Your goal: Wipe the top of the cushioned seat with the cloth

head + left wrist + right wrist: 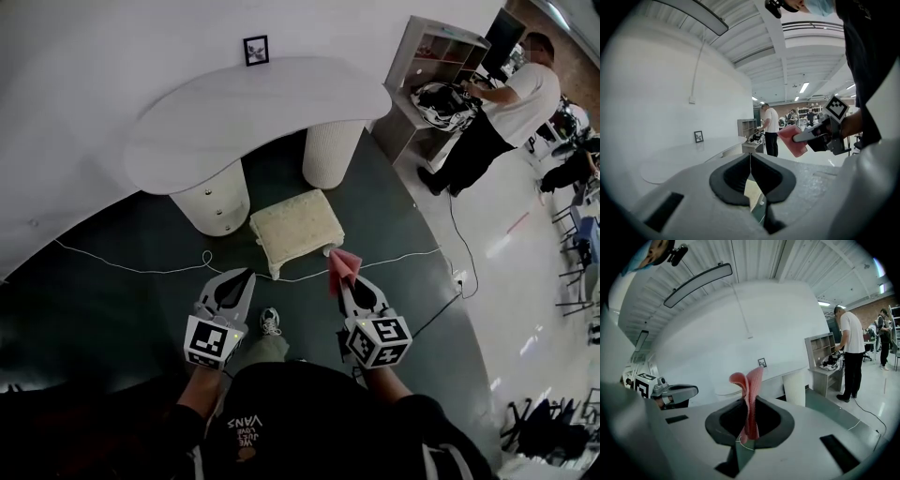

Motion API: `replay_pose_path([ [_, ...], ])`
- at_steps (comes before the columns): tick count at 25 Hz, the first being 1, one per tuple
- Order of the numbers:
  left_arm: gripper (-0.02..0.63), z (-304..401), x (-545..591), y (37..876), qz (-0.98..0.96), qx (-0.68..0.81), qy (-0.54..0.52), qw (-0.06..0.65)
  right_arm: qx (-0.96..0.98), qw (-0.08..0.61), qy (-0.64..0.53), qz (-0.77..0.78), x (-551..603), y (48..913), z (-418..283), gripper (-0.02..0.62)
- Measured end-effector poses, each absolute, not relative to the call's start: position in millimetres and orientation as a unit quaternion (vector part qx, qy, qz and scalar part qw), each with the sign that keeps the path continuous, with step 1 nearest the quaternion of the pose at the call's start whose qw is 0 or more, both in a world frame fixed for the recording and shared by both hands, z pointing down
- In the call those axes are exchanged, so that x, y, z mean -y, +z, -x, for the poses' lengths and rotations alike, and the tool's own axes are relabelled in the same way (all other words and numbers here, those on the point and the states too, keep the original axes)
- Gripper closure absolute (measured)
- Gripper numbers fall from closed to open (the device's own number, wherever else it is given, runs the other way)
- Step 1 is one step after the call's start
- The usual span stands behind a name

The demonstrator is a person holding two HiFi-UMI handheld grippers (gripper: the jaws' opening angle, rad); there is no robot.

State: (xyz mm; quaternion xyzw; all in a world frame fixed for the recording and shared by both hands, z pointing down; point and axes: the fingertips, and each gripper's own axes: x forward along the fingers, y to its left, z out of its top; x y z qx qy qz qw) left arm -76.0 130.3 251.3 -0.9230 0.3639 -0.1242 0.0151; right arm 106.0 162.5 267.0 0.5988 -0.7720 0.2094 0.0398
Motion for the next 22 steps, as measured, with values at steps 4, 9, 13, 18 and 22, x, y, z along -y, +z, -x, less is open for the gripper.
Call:
replay_pose_path([
  [4,0.587,85.4,-79.5,246.8,0.928,-0.35,-0.126,0.022,0.764,0.032,0.205,-0.611,-117.1,260.5,-97.4,0.569],
  [9,0.588,95.6,-30.2,242.0,0.934,-0.335,-0.121,0.025,0.749,0.025,0.205,-0.629,-74.8,259.4,-89.7,0.569],
  [13,0.588,100.9,-1.2,241.0,0.939,-0.324,-0.114,0.026,0.735,0.027,0.21,-0.644,-55.1,259.5,-88.1,0.569],
  [18,0.588,104.6,22.2,259.0,0.94,-0.322,-0.112,-0.008,0.727,0.041,0.215,-0.651,-34.5,266.8,-87.8,0.569],
  [22,0.588,97.4,39.7,264.6,0.937,-0.332,-0.106,-0.019,0.732,0.053,0.218,-0.643,-9.4,271.7,-95.9,0.569],
])
